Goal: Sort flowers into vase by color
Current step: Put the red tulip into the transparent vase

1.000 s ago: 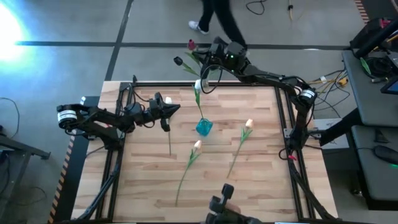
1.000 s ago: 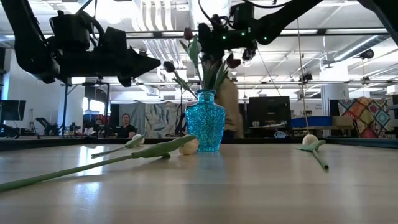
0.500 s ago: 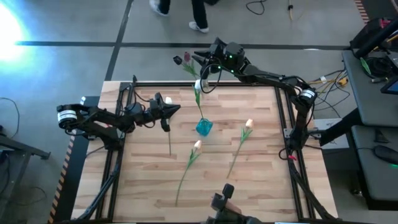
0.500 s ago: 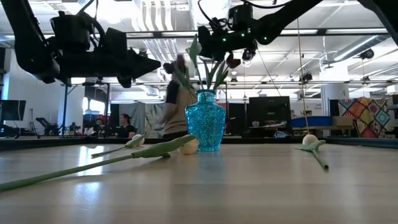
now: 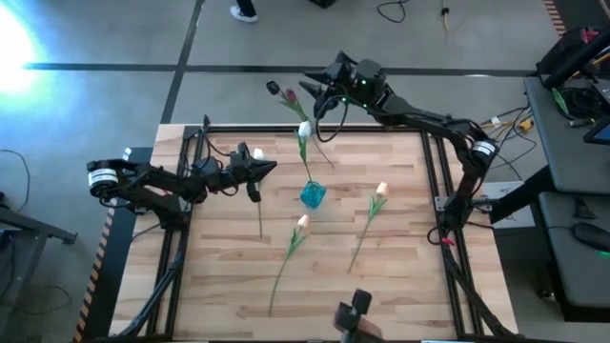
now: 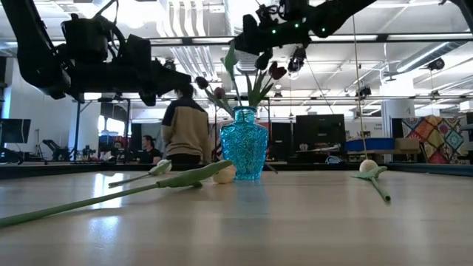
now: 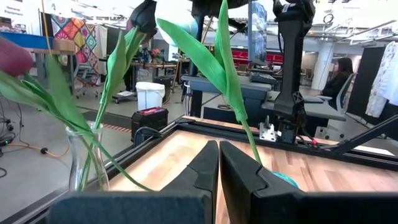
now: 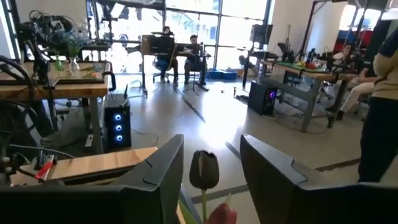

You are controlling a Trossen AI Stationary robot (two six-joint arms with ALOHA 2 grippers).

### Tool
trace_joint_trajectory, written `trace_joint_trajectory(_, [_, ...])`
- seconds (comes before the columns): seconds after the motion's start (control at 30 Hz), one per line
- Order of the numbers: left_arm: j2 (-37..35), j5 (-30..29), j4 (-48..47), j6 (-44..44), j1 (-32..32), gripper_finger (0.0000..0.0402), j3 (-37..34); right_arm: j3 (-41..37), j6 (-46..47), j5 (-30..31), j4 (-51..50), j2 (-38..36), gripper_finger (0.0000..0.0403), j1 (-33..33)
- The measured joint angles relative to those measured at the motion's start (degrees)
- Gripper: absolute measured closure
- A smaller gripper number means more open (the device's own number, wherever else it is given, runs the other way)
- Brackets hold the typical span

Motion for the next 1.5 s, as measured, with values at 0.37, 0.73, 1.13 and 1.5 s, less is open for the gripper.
trace_joint_trajectory(0.37, [0.0,0.0,-0.2,0.0,0.0,0.0402,0.0,0.0,-11.3,0.1,-21.7,-12.9,0.0328,4.6])
trace_joint_trajectory(0.73, [0.0,-0.3,-8.6,-4.5,1.3,0.0402,3.9,-16.5,-14.0,7.6,-31.7,-28.4,0.0393,11.0])
trace_joint_trajectory(1.13, [11.7,-0.2,-24.8,-3.2,6.7,0.0402,21.2,-40.5,-6.8,7.7,-10.9,-37.8,0.0394,11.0])
trace_joint_trajectory(1.5, [24.7,-0.3,-20.7,-7.4,10.5,0.0346,30.7,-42.1,-7.4,7.7,-10.5,-40.5,0.0394,11.0])
